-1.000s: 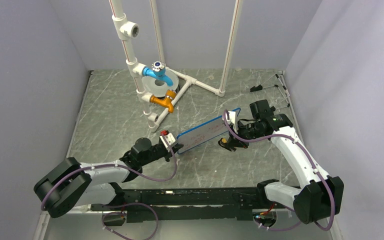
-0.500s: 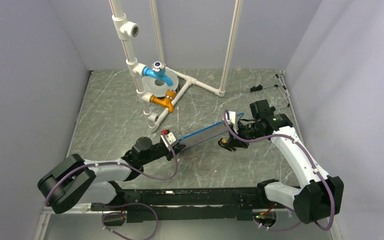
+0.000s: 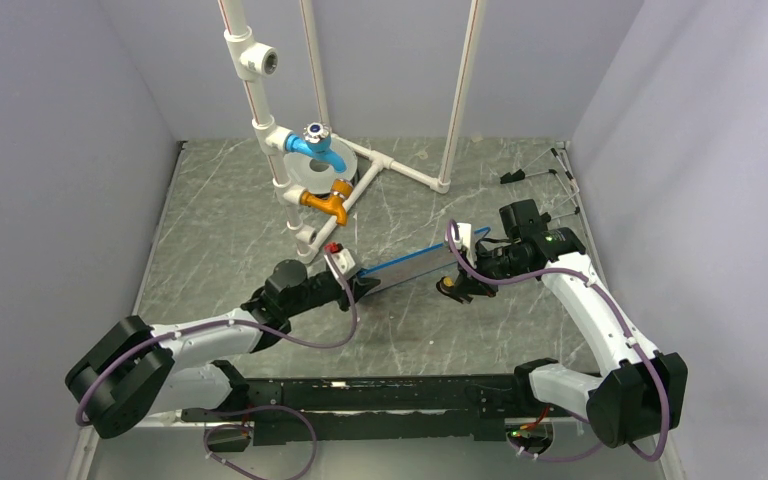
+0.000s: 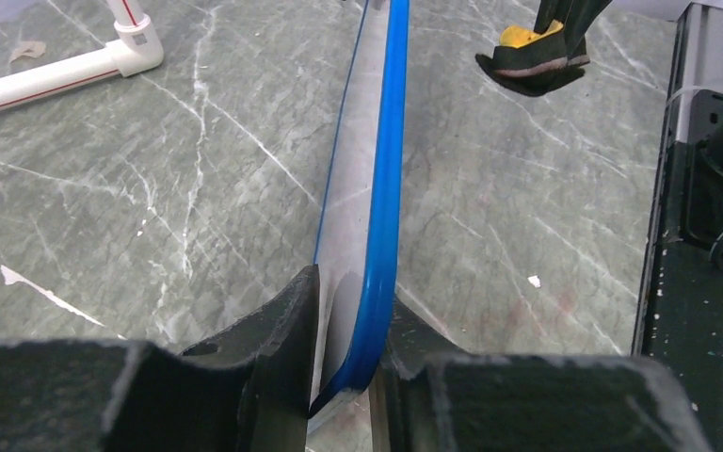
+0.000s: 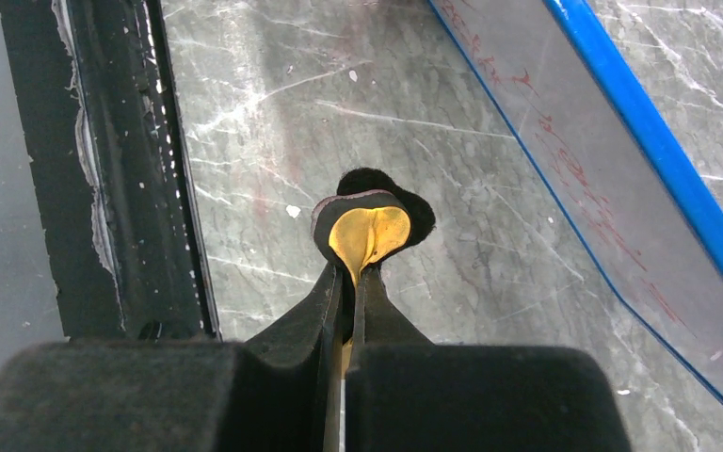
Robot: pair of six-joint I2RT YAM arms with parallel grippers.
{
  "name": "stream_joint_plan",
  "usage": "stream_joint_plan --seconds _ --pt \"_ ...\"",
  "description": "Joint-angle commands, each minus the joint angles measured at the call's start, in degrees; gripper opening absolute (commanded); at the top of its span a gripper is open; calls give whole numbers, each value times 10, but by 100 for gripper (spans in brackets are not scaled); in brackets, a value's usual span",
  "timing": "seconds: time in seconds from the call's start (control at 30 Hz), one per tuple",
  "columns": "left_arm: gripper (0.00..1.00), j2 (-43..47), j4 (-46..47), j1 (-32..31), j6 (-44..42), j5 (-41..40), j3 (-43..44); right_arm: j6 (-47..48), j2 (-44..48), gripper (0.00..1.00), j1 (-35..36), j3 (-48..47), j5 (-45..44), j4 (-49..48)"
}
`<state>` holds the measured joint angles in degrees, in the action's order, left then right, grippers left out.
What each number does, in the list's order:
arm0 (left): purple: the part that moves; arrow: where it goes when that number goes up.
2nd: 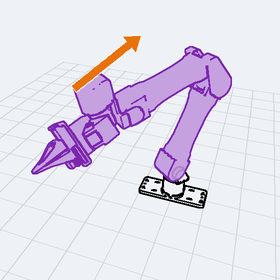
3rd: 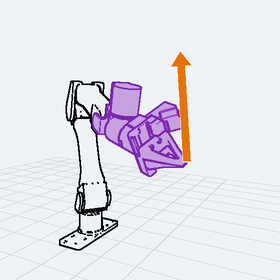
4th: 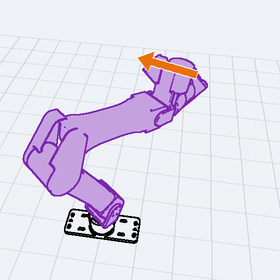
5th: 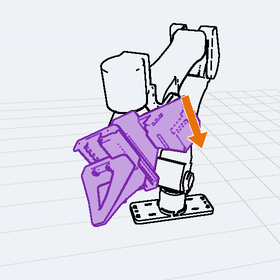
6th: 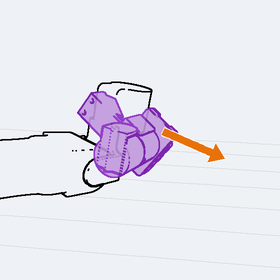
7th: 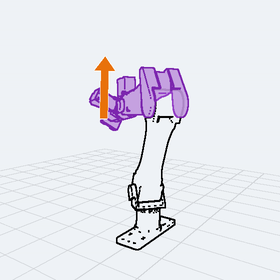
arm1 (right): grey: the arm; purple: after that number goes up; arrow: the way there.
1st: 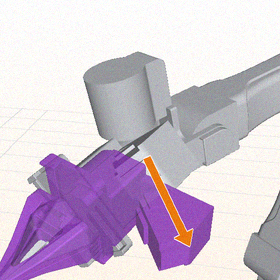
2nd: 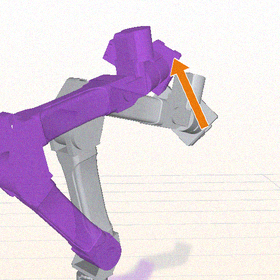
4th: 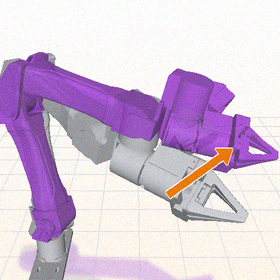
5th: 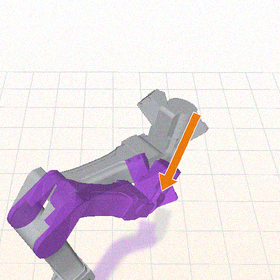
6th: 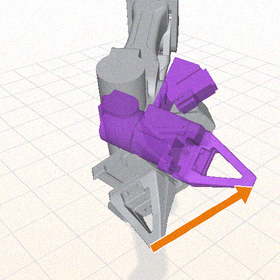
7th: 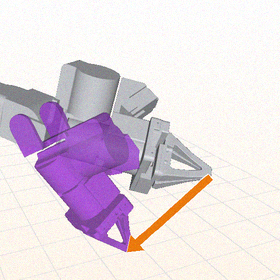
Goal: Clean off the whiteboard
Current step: Adjust the whiteboard at the center of the board.
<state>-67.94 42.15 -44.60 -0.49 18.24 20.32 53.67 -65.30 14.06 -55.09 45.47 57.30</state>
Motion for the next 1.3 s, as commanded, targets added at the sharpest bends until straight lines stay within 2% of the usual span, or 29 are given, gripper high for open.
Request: stream_joint_plan --seconds 0.0,0.17,0.7,0.97,1.27 --pt "29 -2 -7 1 41 28 35 20 1 0 -3 -3 23 10" --pt "30 10 -66 9 59 38 66 21 -1 0 -3 -4 24 14" --pt "28 -1 -353 12 47 48 210 28 -3 0 -3 -6 28 21" --pt "28 -48 -506 13 25 39 311 34 -6 0 -4 -8 29 28" --pt "27 -98 -610 -1 12 31 412 39 -11 0 -3 -9 31 34"
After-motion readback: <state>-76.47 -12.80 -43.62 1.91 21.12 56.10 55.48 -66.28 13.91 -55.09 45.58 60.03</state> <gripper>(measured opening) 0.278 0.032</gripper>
